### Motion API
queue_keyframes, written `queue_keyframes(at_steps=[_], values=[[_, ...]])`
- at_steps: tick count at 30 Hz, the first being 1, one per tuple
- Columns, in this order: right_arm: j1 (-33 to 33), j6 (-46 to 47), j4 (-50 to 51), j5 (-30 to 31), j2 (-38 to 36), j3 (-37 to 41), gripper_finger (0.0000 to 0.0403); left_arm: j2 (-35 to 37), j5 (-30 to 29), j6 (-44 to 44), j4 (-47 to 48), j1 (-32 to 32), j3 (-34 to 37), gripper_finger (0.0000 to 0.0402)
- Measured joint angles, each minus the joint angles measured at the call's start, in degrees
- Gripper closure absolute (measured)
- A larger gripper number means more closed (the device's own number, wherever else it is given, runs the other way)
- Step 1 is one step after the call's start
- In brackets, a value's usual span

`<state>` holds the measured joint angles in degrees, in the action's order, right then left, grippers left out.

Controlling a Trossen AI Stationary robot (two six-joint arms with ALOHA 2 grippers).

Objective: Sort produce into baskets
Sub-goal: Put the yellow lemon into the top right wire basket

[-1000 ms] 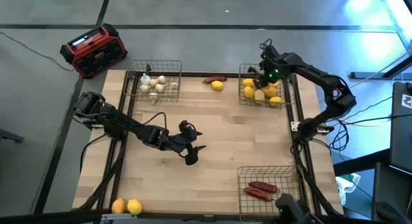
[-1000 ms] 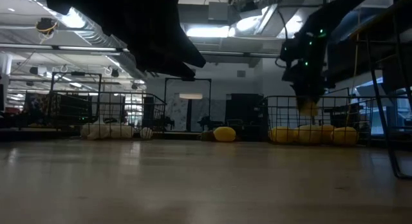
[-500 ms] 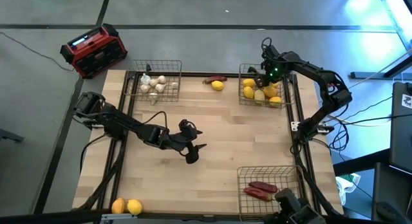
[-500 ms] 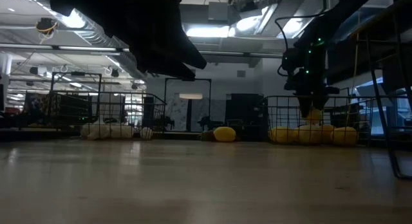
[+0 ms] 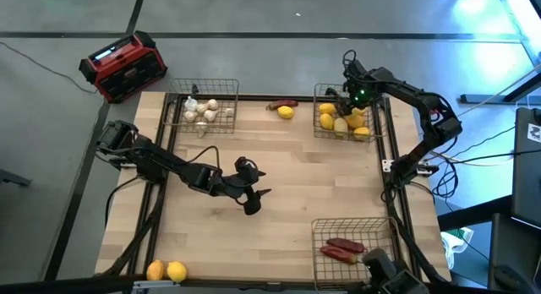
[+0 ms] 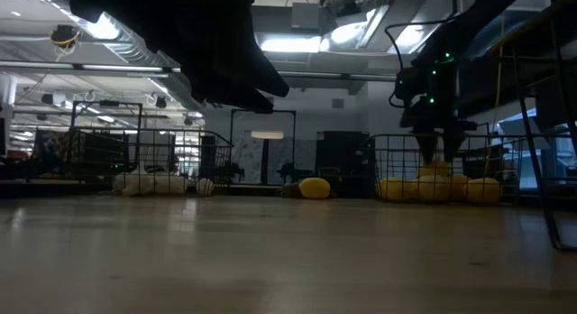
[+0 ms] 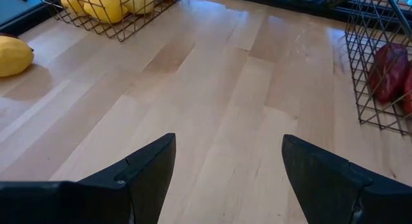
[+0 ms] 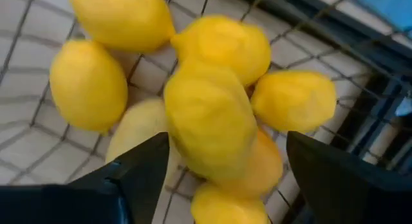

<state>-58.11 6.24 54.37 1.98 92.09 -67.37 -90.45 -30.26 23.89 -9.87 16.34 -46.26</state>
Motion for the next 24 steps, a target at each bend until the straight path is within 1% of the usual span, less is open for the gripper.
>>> queue_keyframes(at_steps=[3,6,11,14,18,21,24], values=[[0.00,-0.81,2.51,-0.02,-1.22,-1.37,0.0088,0.00,0.00,0.05,0.01,0.00,0.00,0.0121],[0.62,-0.70,4.17,-0.57,-4.04,-3.44,0.0087,0.00,0.00,0.09,0.24,0.00,0.00,0.0121],[5.33,0.20,3.20,-2.45,-11.85,-5.95,0.0086,0.00,0.00,1.60,0.23,-0.22,0.00,0.0121],[10.94,1.86,1.03,-3.71,-16.65,-5.94,0.0086,0.00,0.00,3.07,-0.01,-0.32,0.00,0.0121],[20.49,2.28,-1.63,-2.58,-21.49,-5.94,0.0086,0.00,0.00,2.79,-0.04,-0.85,0.00,0.0121],[27.94,2.40,-3.63,-0.29,-23.10,-5.93,0.0086,0.00,0.08,2.76,-0.69,-0.92,0.00,0.0121],[34.80,2.43,-5.52,1.45,-23.60,-5.93,0.0086,0.00,1.56,0.77,-2.44,-0.92,0.00,0.0121]])
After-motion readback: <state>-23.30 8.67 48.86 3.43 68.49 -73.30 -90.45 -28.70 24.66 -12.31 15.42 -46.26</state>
